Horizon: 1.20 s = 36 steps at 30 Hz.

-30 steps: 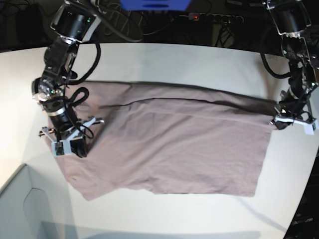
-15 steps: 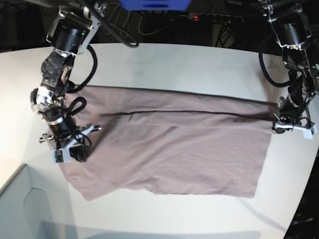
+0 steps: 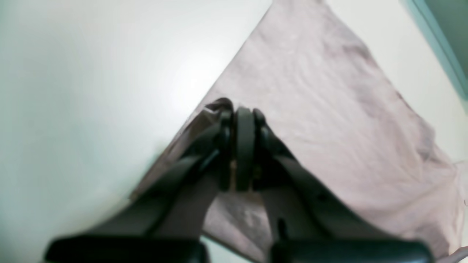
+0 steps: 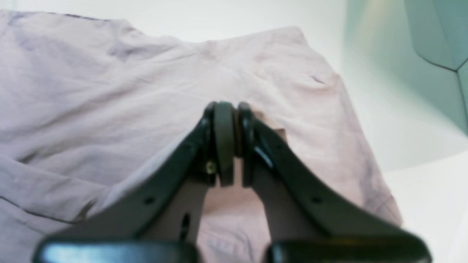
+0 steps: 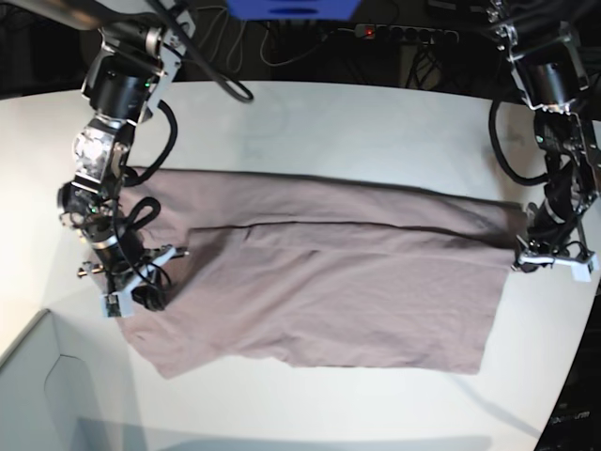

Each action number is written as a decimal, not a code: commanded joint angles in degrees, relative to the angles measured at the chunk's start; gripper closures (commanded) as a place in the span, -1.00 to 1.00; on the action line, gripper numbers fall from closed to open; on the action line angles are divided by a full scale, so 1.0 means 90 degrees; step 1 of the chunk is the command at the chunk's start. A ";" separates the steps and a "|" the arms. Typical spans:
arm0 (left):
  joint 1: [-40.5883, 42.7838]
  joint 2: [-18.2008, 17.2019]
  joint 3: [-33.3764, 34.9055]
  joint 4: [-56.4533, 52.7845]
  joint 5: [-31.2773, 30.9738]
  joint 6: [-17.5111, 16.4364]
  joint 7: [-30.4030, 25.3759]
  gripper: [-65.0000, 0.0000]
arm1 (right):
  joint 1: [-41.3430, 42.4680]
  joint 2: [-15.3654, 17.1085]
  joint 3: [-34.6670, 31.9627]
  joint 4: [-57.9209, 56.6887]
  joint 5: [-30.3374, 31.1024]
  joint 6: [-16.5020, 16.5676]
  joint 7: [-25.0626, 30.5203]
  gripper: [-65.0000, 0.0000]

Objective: Layout the t-shirt on the table in an organized manner, then fold the t-shirt properly
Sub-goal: 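Grasp the shirt sides and fold them up to the collar edge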

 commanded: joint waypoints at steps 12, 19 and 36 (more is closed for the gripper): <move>-0.0373 -0.0103 -0.0066 -0.0294 -0.0125 -0.0048 -0.0066 -0.04 | 0.0085 0.0144 0.0033 0.0146 0.0128 0.0048 0.0171 0.09; 0.0203 -0.0103 -0.0066 -0.0108 -0.0086 -0.0039 -0.0115 -0.04 | -0.0637 0.0212 0.0258 0.0937 0.0137 0.0048 0.0161 -0.03; 0.0125 -0.0113 -0.0066 -0.1085 -0.0067 -0.0039 -0.0115 -0.04 | -0.2142 0.0261 0.0443 0.1533 0.0157 0.0048 0.0171 -0.05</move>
